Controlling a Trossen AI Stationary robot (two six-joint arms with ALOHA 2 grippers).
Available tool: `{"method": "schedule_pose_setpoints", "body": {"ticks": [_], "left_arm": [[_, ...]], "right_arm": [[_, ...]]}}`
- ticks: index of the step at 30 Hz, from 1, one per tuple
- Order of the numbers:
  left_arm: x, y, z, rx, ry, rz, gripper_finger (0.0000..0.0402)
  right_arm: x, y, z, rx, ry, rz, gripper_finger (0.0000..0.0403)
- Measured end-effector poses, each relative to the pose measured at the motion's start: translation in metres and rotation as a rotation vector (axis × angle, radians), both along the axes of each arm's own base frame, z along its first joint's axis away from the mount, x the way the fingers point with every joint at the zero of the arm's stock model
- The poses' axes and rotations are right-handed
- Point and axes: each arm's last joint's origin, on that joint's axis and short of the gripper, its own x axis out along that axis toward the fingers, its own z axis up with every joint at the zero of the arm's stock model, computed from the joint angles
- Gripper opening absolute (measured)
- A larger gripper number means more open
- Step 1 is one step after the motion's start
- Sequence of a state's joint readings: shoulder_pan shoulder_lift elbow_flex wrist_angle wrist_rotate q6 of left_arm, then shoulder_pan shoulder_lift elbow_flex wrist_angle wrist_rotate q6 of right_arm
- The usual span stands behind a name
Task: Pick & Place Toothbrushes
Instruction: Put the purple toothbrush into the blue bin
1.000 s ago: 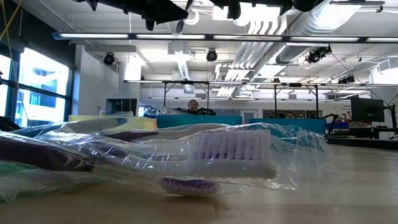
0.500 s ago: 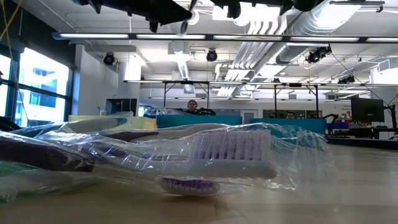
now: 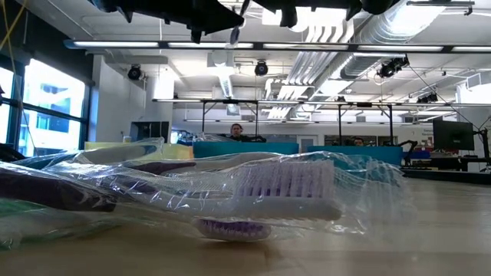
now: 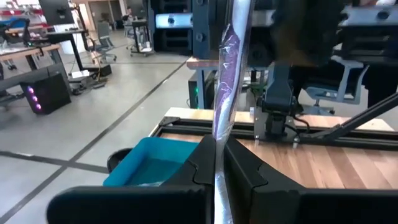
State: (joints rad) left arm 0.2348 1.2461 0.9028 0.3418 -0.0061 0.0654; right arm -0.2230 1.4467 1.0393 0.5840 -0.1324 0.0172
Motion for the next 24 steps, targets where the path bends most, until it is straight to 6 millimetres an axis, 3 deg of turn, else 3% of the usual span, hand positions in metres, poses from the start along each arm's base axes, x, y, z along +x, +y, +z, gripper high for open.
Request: {"method": "schedule_pose_setpoints", "body": {"ticks": [6, 18, 24], "left_arm": [[0.0001, -0.0002, 0.0000, 0.000, 0.000, -0.004, 0.0007], [0.0001, -0.0006, -0.0001, -0.002, 0.000, -0.027, 0.0008], [0.0002, -0.0010, -0.0001, -0.017, -0.003, -0.040, 0.0042]], "right_arm": [[0.0000, -0.0001, -0.0004, -0.045, 0.008, -0.009, 0.0021], [0.0000, 0.0004, -0.0003, -0.048, 0.008, 0.001, 0.0022], [-0.0001, 0.0003, -0.0002, -0.047, 0.007, -0.004, 0.0020]]}}
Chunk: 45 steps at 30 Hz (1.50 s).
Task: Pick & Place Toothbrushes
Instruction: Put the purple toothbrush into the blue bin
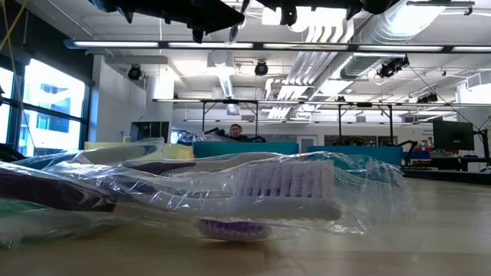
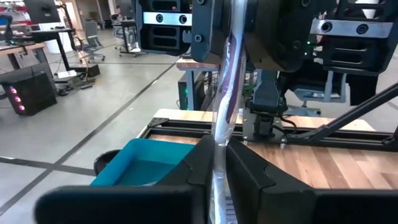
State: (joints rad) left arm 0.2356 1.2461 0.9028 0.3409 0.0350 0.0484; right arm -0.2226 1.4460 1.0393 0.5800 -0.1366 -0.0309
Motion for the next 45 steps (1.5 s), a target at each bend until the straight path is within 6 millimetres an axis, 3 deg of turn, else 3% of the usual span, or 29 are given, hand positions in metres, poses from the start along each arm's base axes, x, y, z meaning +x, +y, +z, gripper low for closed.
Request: {"method": "schedule_pose_setpoints", "body": {"ticks": [18, 26, 32, 36, 45], "left_arm": [[0.000, -0.001, 0.000, 0.082, 0.017, -0.021, 0.0217], [-0.006, -0.002, 0.005, 0.116, 0.017, -0.035, 0.0225], [-0.024, 0.003, 0.018, 0.138, -0.001, 0.003, 0.0225], [-0.034, 0.002, 0.025, 0.146, -0.011, 0.011, 0.0225], [-0.043, -0.002, 0.026, 0.158, 0.028, 0.006, 0.0225]], "right_arm": [[-0.003, -0.004, -0.003, 0.022, 0.054, -0.045, 0.0020], [-0.038, -0.023, 0.013, 0.080, 0.136, -0.193, 0.0020], [-0.065, -0.038, 0.010, 0.209, 0.274, -0.324, 0.0020], [-0.075, -0.049, -0.007, 0.321, 0.373, -0.384, 0.0020], [-0.093, -0.067, -0.070, 0.529, 0.436, -0.499, 0.0020]]}}
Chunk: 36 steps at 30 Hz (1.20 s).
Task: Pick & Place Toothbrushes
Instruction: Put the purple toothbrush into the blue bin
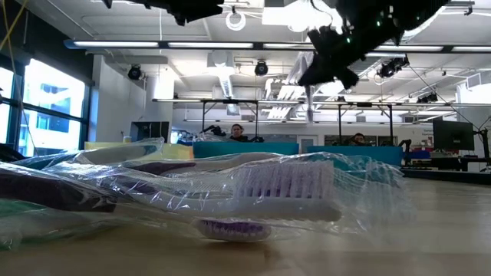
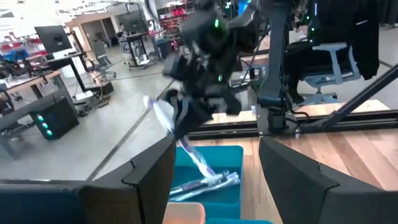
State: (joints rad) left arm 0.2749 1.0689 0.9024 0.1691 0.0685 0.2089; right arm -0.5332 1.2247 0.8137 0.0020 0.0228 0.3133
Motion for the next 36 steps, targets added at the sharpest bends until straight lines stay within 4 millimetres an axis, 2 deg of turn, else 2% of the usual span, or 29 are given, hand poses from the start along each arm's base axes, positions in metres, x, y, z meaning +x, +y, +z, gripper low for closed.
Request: {"method": "schedule_pose_setpoints", "body": {"ticks": [9, 14, 19, 25, 29, 32, 36], "left_arm": [[0.000, 0.000, -0.002, -0.005, 0.019, 0.001, 0.0225], [0.000, 0.000, -0.001, -0.004, 0.015, 0.001, 0.0225], [0.000, 0.000, -0.001, -0.004, 0.015, 0.002, 0.0225], [0.000, 0.000, -0.001, -0.001, 0.015, 0.002, 0.0225], [0.000, 0.000, -0.002, 0.002, 0.018, 0.002, 0.0225], [0.000, 0.000, -0.003, -0.001, 0.029, 0.002, 0.0225], [0.000, 0.000, -0.006, -0.010, 0.060, 0.002, 0.0225]], "right_arm": [[-0.030, -0.014, -0.055, 0.152, 0.029, -0.164, 0.0020], [-0.045, -0.019, -0.075, 0.240, 0.034, -0.231, 0.0020], [-0.050, -0.021, -0.079, 0.283, 0.028, -0.248, 0.0033], [-0.052, -0.022, -0.081, 0.263, 0.062, -0.289, 0.0125], [-0.052, -0.022, -0.081, 0.177, 0.127, -0.246, 0.0173], [-0.053, -0.023, -0.080, 0.129, 0.149, -0.277, 0.0190], [-0.052, -0.023, -0.072, 0.114, 0.092, -0.252, 0.0191]]}}
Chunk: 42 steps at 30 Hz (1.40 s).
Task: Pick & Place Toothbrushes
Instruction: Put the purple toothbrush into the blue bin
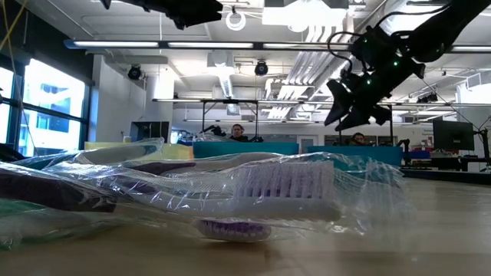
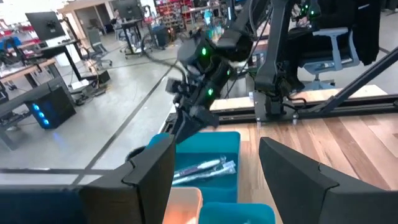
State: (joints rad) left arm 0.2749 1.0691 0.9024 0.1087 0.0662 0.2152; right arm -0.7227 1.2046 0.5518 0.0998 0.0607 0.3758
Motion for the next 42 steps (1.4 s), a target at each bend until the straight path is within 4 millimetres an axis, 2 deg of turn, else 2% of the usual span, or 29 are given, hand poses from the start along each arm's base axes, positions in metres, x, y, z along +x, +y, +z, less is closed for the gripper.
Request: {"method": "schedule_pose_setpoints", "body": {"ticks": [7, 15, 23, 28, 35, 42], "left_arm": [[0.000, 0.001, -0.001, -0.036, 0.000, 0.023, 0.0225], [0.000, 0.001, 0.000, -0.034, -0.009, 0.050, 0.0225], [0.000, 0.000, 0.000, -0.033, -0.007, 0.064, 0.0225], [0.005, -0.024, -0.004, -0.040, 0.033, -0.025, 0.0210], [0.006, -0.075, -0.013, -0.040, 0.128, -0.060, 0.0137], [0.000, -0.108, -0.015, -0.110, 0.124, -0.023, 0.0073]], "right_arm": [[-0.006, 0.013, 0.032, 0.011, -0.238, 0.133, 0.0162], [-0.017, 0.036, 0.075, -0.140, -0.452, 0.268, 0.0128], [-0.014, 0.050, 0.091, -0.268, -0.530, 0.366, 0.0120], [-0.010, 0.057, 0.092, -0.257, -0.540, 0.422, 0.0120], [-0.006, 0.064, 0.092, -0.252, -0.543, 0.467, 0.0120], [-0.004, 0.067, 0.091, -0.247, -0.543, 0.481, 0.0120]]}}
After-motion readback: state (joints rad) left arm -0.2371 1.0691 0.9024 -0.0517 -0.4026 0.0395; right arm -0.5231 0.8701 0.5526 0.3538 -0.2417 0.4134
